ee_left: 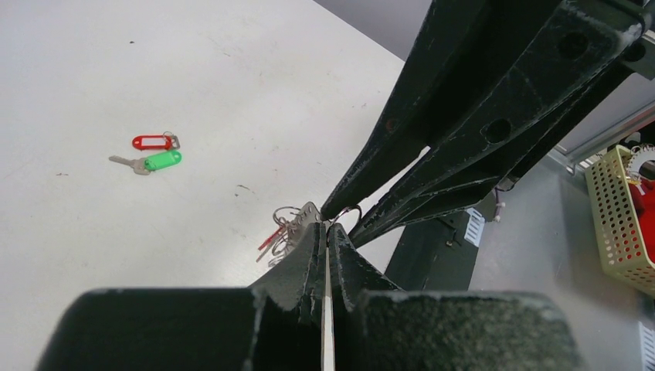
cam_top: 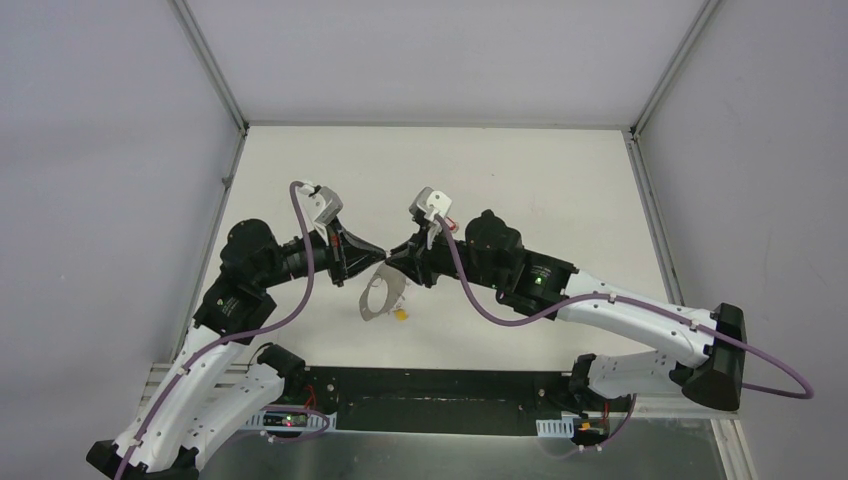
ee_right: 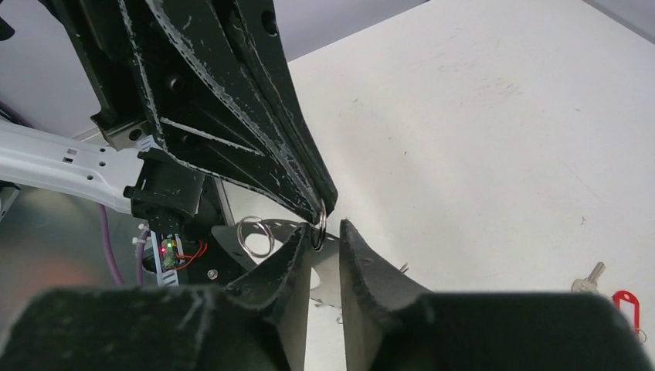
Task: Put the keys on the keyring
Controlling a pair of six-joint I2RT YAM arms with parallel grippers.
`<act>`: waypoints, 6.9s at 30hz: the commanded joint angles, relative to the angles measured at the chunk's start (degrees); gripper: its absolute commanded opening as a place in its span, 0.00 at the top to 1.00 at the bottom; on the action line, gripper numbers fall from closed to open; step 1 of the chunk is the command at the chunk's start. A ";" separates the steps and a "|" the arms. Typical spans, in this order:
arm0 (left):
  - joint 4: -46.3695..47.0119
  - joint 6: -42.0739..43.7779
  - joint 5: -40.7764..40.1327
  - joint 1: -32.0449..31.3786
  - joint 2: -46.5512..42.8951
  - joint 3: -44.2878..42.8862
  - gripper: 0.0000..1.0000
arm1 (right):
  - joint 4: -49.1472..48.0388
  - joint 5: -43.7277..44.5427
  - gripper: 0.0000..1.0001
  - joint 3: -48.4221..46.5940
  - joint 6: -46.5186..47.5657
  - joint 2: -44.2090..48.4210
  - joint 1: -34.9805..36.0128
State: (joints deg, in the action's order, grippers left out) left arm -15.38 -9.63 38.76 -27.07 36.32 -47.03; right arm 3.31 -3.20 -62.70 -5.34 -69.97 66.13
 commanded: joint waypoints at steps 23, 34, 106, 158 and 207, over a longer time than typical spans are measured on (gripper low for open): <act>2.95 2.68 1.38 -0.60 -4.19 -2.02 0.43 | -9.40 -9.06 1.00 8.83 6.30 10.56 0.14; 3.06 8.95 18.48 -0.61 -3.80 -3.60 0.48 | -10.75 -20.64 1.00 14.50 13.33 17.54 0.05; 11.51 5.65 17.21 -8.74 1.42 3.89 1.00 | -16.54 -24.12 1.00 12.59 6.88 12.01 0.10; 3.73 40.67 9.20 -8.78 -20.20 12.22 1.00 | 19.90 2.71 0.00 2.25 -22.75 -7.03 -25.16; -5.71 6.57 -9.98 -8.79 -15.40 10.19 1.00 | 47.92 -6.75 0.74 -52.13 -15.51 -61.22 -33.26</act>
State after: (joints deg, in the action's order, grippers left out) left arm -24.21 -2.57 29.87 -35.33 21.47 -36.60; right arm 49.21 -9.72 -110.59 -21.54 -128.38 32.77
